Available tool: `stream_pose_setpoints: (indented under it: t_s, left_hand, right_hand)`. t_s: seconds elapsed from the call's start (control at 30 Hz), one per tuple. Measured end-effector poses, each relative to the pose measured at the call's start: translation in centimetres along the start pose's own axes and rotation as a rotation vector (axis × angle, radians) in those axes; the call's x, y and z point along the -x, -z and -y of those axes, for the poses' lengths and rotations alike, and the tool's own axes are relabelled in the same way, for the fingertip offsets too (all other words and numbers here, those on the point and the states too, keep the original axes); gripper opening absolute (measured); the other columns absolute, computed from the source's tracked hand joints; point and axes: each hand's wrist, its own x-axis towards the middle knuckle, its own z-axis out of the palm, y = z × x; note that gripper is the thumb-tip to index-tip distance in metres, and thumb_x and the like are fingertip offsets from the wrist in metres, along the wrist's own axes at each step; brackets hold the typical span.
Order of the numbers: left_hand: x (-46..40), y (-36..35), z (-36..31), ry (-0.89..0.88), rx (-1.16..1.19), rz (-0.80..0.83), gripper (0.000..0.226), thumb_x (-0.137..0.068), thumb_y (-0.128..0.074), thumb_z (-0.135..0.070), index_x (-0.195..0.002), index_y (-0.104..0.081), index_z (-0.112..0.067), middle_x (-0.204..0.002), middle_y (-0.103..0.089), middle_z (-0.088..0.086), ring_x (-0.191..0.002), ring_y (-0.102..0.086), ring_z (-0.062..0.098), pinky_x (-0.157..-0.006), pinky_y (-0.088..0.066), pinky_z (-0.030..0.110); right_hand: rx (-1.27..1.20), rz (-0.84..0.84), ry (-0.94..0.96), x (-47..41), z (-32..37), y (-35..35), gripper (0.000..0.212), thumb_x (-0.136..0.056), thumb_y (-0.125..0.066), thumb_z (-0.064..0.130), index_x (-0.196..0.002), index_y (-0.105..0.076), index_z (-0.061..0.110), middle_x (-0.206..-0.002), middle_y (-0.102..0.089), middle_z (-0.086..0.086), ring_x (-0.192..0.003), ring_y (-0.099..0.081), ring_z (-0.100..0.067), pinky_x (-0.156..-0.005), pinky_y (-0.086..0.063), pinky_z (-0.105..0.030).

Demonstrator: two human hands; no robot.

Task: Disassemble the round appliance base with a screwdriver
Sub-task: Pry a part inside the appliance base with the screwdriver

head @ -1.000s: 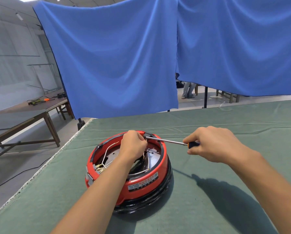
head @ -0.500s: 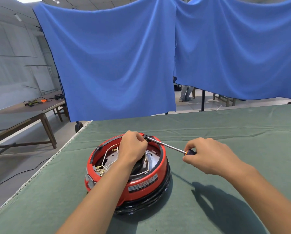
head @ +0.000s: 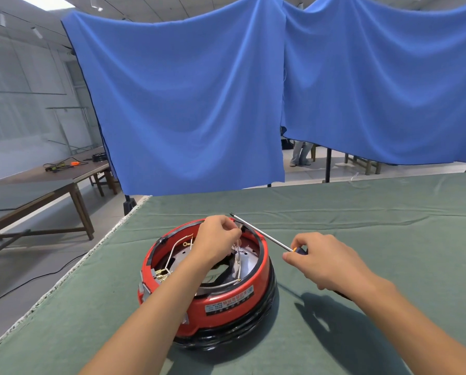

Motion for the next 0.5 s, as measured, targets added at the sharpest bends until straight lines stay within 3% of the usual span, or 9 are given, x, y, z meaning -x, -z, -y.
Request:
stream_pose_setpoints:
  t_s: [0.1, 0.23, 0.33, 0.5]
  left_hand:
    - [0.1, 0.4, 0.2, 0.026, -0.014, 0.078, 0.013, -0.084, -0.058, -0.009, -0.075, -0.066, -0.012, -0.073, -0.07, 0.007, -0.042, -0.052, 0.012, -0.038, -0.033, 0.015]
    - [0.3, 1.0, -0.2, -0.002, -0.041, 0.085, 0.017, -0.083, -0.059, -0.01, -0.069, -0.069, -0.009, -0.065, -0.067, 0.008, -0.042, -0.049, 0.011, -0.039, -0.034, 0.015]
    - [0.5, 1.4, -0.4, -0.042, -0.052, 0.067, 0.015, -0.083, -0.06, -0.011, -0.07, -0.068, -0.01, -0.046, -0.058, -0.007, -0.036, -0.049, 0.005, -0.038, -0.036, 0.014]
    - [1.3, 0.6, 0.3, -0.094, 0.105, -0.057, 0.013, -0.084, -0.061, -0.008, -0.074, -0.063, -0.016, -0.06, -0.065, 0.003, -0.054, -0.064, 0.017, -0.049, -0.052, 0.031]
  right_hand:
    - [-0.033, 0.002, -0.008, 0.0, 0.2, -0.3, 0.021, -0.086, -0.051, 0.05, -0.08, -0.055, 0.03, -0.066, -0.058, 0.011, -0.044, -0.056, -0.005, -0.054, -0.039, -0.022]
    - [-0.164, 0.007, -0.027, 0.0, 0.6, -0.5, 0.025, -0.086, -0.054, 0.051, -0.077, -0.054, 0.027, -0.06, -0.057, 0.009, -0.034, -0.053, -0.008, -0.05, -0.038, -0.022]
    - [-0.259, 0.009, -0.03, 0.0, 1.0, -0.8, 0.029, -0.085, -0.058, 0.05, -0.076, -0.053, 0.023, -0.058, -0.057, 0.006, -0.034, -0.053, -0.012, -0.051, -0.043, -0.024]
    - [-0.388, -0.004, -0.039, -0.1, 1.9, -2.0, 0.03, -0.085, -0.061, 0.044, -0.076, -0.05, 0.017, -0.056, -0.056, 0.002, -0.033, -0.051, -0.017, -0.048, -0.042, -0.025]
